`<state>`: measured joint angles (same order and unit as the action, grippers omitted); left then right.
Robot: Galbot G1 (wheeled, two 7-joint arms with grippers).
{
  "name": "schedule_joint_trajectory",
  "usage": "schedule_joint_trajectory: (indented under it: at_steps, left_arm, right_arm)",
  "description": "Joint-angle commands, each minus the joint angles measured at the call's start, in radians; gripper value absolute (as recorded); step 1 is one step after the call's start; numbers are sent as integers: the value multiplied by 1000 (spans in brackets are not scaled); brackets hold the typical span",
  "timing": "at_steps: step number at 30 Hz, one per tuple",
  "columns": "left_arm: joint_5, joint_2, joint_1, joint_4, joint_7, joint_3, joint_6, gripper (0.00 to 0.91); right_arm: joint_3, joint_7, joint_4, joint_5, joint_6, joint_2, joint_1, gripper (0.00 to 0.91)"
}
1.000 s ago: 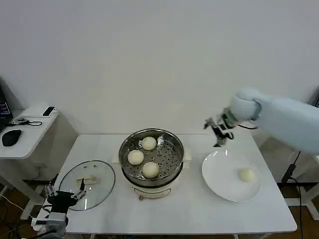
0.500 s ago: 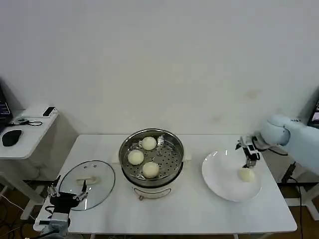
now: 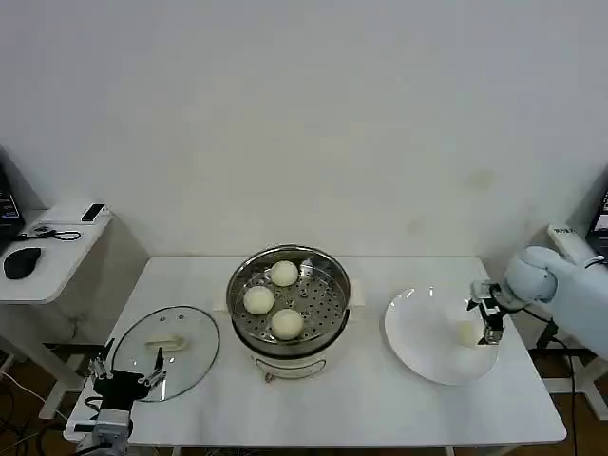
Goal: Take steamed baozi put them in steamer then cover it.
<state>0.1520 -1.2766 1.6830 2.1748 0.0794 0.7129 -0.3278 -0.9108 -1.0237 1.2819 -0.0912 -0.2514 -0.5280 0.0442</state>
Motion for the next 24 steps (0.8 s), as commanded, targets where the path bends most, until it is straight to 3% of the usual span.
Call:
schedule_joint_trajectory:
  at_steps: [1,9,24]
  left_arm:
    - [1,1,-3,-2,-2,-2,1,907]
    - [1,3,-7,-8,-3,-2,1,907]
    - [-3,6,-9,-18,-5,10,0,907]
  right_arm:
    - [74,2,-76,-42,7,-20,-94,897]
    - [129,19,-186,-66,33,-112,-122,897]
    - [141,4,-238,-109,30,-163,-127,736]
